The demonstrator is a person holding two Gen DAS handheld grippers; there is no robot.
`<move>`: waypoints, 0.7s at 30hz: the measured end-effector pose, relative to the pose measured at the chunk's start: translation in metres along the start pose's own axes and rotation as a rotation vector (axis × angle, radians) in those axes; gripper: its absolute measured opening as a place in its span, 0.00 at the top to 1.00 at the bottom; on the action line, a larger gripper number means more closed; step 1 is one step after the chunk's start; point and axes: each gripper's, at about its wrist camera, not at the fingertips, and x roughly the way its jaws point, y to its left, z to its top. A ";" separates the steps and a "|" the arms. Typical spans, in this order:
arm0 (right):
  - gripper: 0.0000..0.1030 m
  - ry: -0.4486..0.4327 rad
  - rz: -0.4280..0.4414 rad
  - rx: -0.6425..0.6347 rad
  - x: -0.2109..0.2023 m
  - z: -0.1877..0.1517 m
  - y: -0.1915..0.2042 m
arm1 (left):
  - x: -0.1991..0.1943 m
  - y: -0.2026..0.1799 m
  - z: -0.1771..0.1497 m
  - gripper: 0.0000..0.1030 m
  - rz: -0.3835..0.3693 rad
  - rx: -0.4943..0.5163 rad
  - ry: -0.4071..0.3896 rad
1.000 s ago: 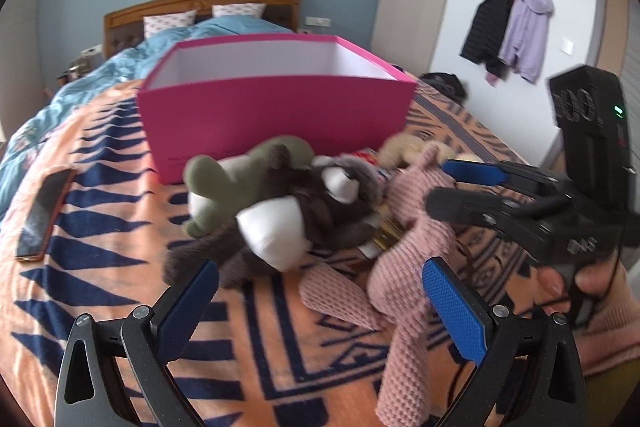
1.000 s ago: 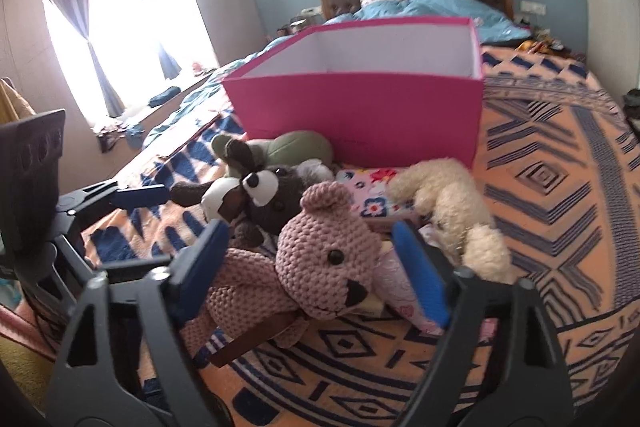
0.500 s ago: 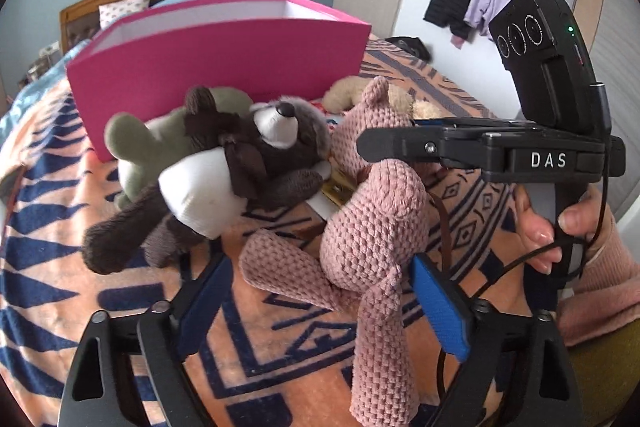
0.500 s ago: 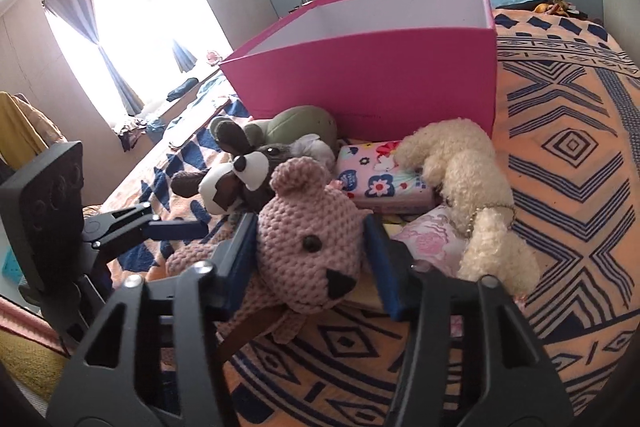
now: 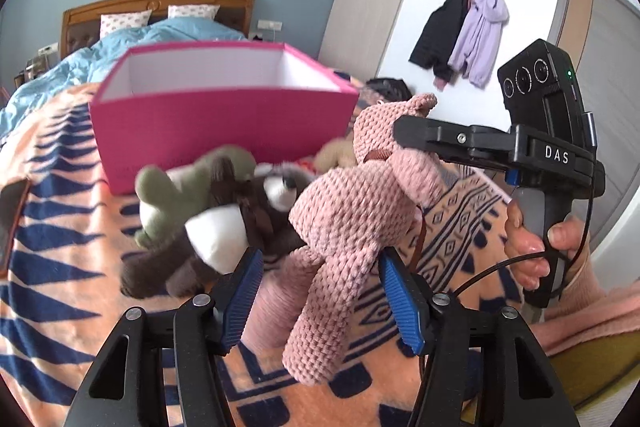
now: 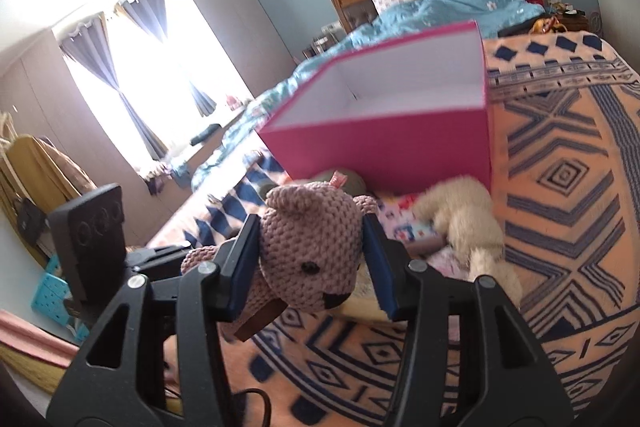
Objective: Organize objects
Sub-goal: 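Lift the pink bunny with the left tool over the pink box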
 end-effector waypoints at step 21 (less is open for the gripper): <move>0.49 -0.133 0.054 -0.022 0.033 0.085 0.018 | -0.007 0.043 0.084 0.74 0.160 0.029 -0.093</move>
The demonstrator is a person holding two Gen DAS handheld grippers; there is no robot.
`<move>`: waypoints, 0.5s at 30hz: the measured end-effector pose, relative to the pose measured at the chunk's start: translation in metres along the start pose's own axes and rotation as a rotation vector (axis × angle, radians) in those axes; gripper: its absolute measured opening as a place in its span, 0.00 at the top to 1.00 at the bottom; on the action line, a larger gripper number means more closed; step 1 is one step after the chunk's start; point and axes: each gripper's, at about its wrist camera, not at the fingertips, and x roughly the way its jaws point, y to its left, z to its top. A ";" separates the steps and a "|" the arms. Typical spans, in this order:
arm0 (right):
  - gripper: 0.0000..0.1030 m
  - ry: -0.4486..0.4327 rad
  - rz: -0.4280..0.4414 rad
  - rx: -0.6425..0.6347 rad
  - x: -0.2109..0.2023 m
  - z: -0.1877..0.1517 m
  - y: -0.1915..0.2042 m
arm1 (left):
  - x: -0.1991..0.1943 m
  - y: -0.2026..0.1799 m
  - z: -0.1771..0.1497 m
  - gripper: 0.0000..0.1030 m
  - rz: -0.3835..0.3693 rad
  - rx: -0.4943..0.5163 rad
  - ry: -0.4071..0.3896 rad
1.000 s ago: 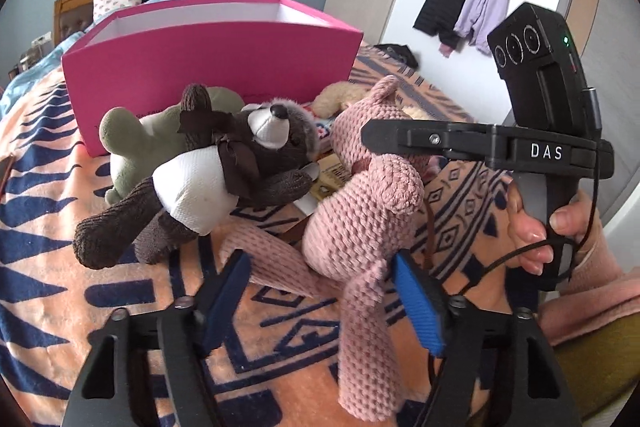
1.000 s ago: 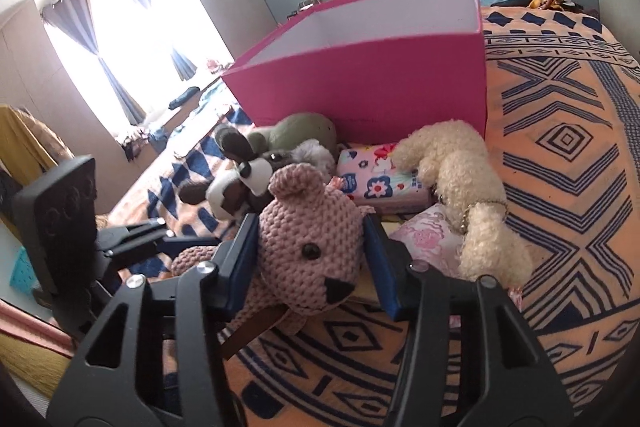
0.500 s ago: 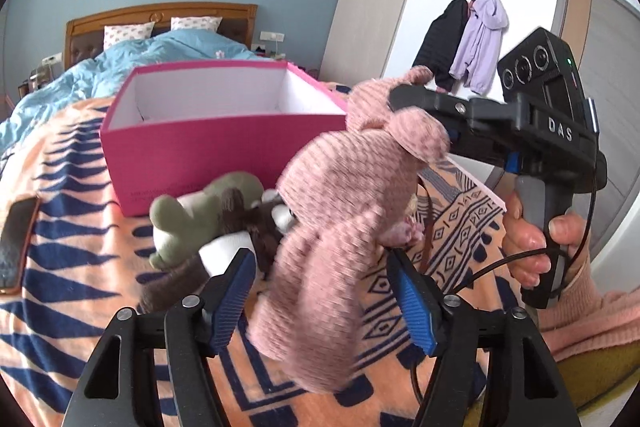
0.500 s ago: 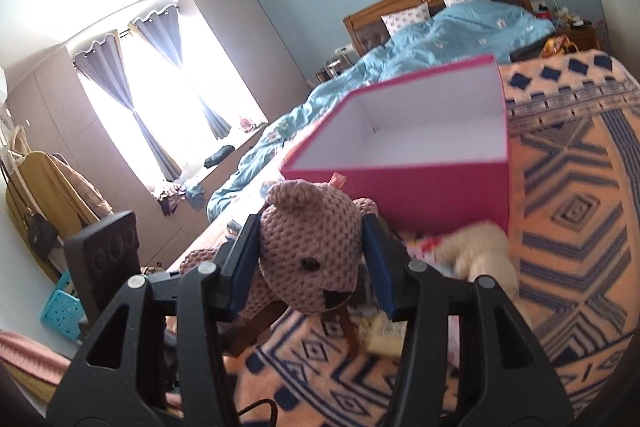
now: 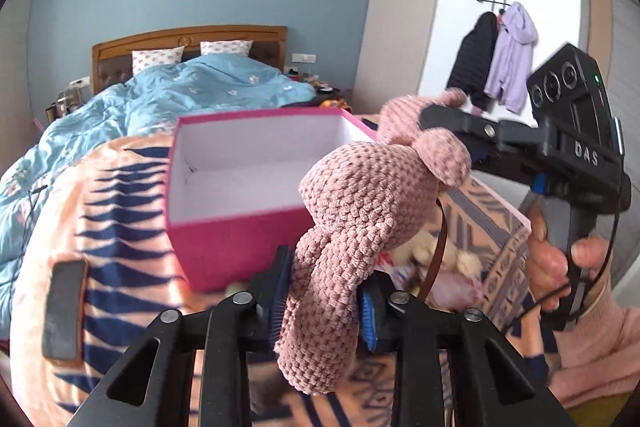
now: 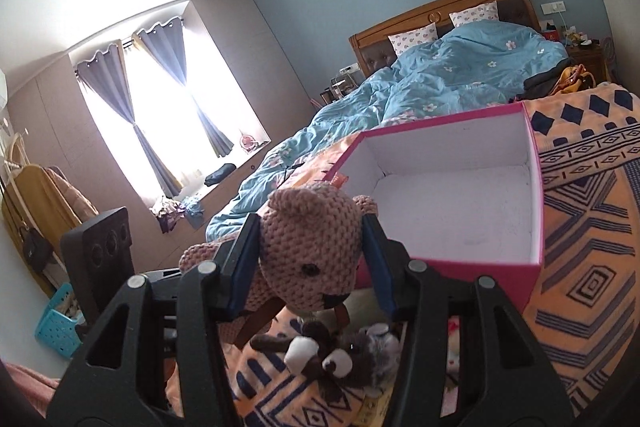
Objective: Organize objects
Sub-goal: 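Lift the pink bunny with the left tool over the pink box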
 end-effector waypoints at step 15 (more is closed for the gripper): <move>0.49 0.023 -0.042 0.053 0.065 0.037 -0.037 | 0.056 0.045 0.061 0.74 0.176 0.054 0.066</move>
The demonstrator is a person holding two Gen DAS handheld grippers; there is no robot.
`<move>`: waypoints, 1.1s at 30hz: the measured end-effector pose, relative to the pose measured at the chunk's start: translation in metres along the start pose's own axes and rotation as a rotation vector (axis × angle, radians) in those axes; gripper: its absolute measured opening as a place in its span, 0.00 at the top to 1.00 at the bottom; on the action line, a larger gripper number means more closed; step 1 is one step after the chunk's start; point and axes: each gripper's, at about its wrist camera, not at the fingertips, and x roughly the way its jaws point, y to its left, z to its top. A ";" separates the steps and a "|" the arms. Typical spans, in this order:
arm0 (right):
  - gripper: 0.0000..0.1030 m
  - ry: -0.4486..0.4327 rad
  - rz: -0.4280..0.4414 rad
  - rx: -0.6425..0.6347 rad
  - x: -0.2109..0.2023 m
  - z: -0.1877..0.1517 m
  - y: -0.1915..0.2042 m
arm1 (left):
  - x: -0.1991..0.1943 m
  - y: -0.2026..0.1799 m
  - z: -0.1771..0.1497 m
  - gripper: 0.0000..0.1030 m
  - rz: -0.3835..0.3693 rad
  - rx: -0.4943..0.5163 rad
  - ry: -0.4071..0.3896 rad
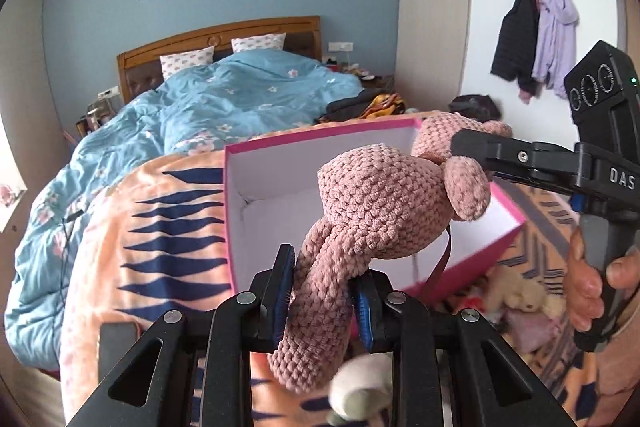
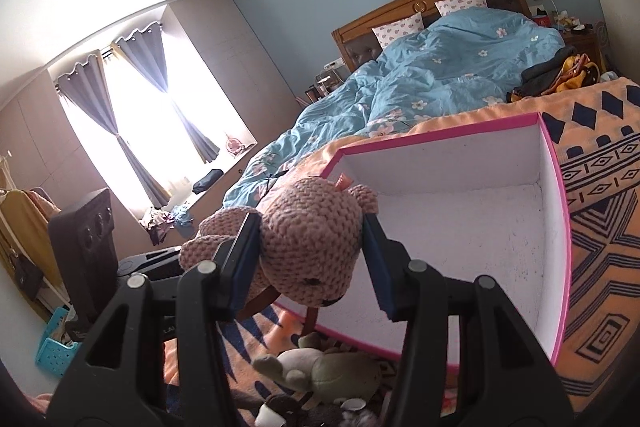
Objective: Organize objects
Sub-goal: 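Lift the pink bunny with the left tool over the pink box, then lower the bunny into the box and open the left tool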
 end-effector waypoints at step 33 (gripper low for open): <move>0.34 0.225 -0.273 -0.094 0.043 -0.029 -0.049 | 0.049 -0.004 -0.017 0.64 0.020 0.069 0.154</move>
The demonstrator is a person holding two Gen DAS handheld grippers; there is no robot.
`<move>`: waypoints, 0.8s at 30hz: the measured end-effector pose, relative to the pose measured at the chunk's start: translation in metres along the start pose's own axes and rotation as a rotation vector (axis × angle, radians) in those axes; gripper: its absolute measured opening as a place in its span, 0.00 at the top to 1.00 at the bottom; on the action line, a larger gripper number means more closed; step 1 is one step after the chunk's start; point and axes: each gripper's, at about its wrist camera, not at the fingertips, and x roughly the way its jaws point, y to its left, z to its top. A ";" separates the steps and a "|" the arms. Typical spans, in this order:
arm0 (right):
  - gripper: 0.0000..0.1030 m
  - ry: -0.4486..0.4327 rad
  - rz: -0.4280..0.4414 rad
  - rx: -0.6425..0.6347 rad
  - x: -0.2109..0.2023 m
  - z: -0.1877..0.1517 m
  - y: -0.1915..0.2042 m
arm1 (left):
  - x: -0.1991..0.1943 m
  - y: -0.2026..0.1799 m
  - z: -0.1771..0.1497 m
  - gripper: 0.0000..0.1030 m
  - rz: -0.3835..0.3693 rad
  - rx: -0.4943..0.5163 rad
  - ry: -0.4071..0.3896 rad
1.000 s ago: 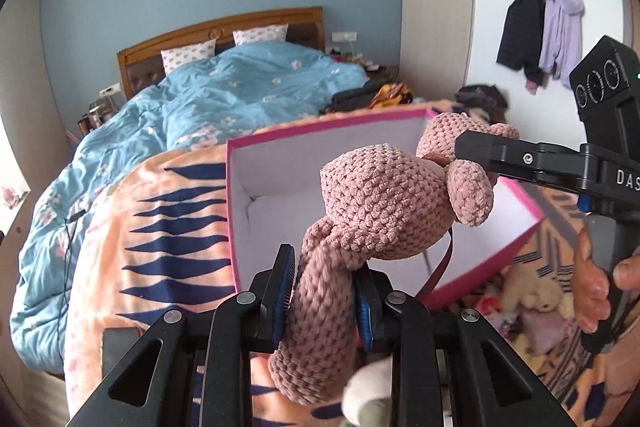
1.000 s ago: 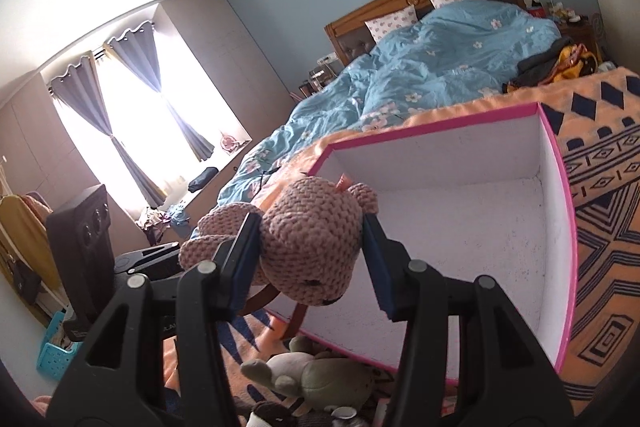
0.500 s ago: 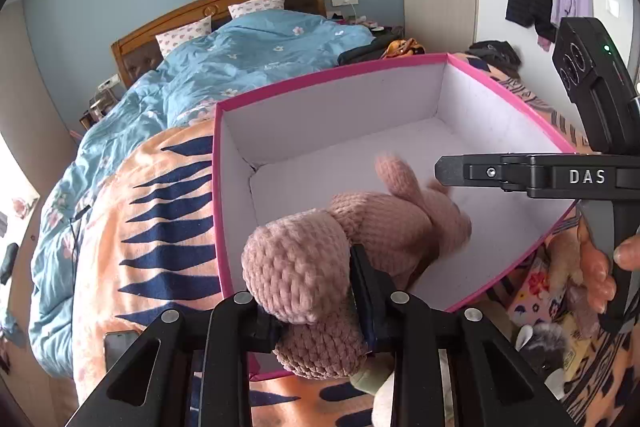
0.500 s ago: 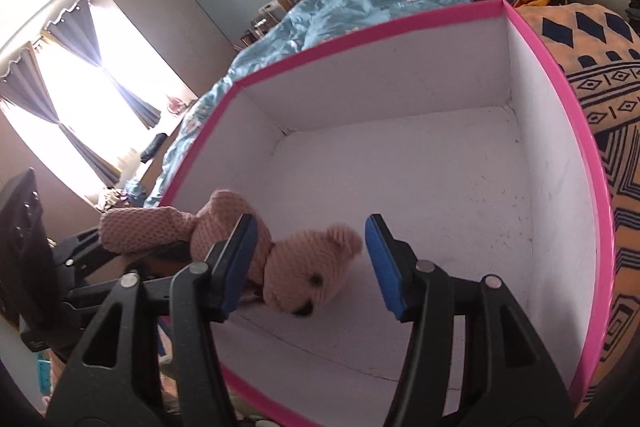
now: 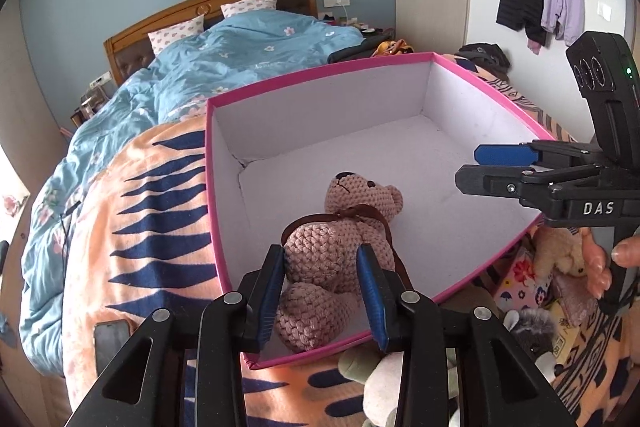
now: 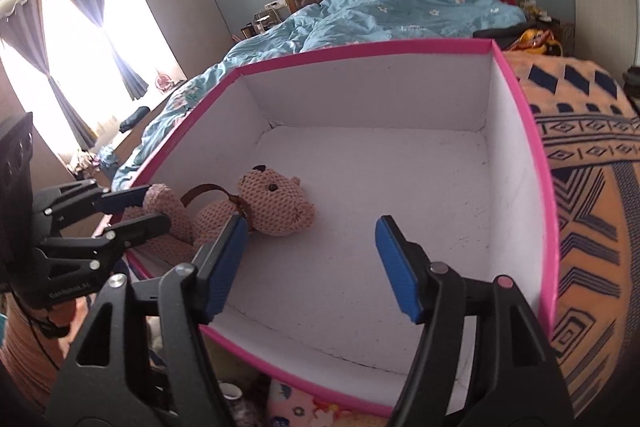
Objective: Organize objects
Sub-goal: 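Lower the bunny into the box and open the left tool, then move the left tool back to the pile and grasp the brown plush dog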
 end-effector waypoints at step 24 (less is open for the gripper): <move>0.28 -0.087 0.112 -0.170 -0.080 -0.053 0.026 | -0.083 -0.018 -0.069 0.34 -0.041 -0.072 -0.226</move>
